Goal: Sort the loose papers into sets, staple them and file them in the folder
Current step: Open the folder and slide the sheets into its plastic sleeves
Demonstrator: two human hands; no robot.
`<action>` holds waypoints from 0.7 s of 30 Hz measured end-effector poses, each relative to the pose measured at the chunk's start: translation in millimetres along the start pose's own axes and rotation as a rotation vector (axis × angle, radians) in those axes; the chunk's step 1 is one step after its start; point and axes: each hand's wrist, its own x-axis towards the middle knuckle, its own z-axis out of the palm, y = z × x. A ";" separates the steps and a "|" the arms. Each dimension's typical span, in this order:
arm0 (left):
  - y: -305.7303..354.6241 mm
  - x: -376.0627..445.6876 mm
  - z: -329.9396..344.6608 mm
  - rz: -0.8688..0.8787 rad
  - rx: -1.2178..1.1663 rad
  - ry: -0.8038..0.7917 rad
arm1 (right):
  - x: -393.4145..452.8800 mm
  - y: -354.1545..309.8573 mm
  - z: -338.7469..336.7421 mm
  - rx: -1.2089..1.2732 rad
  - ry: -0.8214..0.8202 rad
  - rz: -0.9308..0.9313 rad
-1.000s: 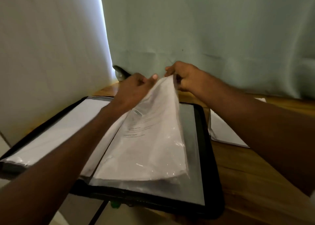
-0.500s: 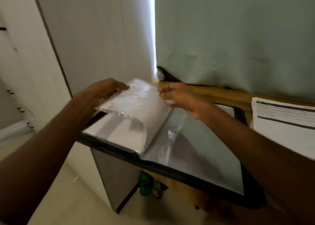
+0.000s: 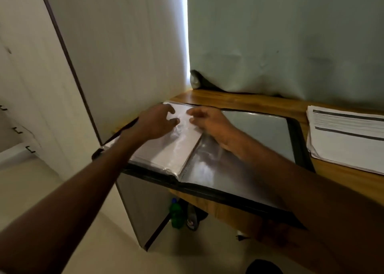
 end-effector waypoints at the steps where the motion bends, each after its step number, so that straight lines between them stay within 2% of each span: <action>1: 15.2 1.7 7.6 0.031 -0.061 0.037 | -1.9 -0.9 -13.9 0.060 0.084 0.005; 4: 64.5 9.5 26.0 0.110 -0.243 0.087 | -13.4 -2.5 -63.2 0.020 0.265 -0.022; 8: 145.5 23.9 56.0 0.203 -0.353 0.040 | -41.1 -1.9 -148.1 -0.192 0.434 -0.023; 14: 282.5 44.3 120.8 0.172 -0.551 -0.087 | -112.2 16.8 -301.9 -0.565 0.817 0.163; 17: 336.1 57.3 146.8 0.181 -0.413 -0.118 | -141.8 34.9 -361.9 -0.780 0.901 0.342; 21: 373.9 78.4 175.3 0.233 -0.172 -0.119 | -164.3 79.4 -393.7 -0.952 0.826 0.478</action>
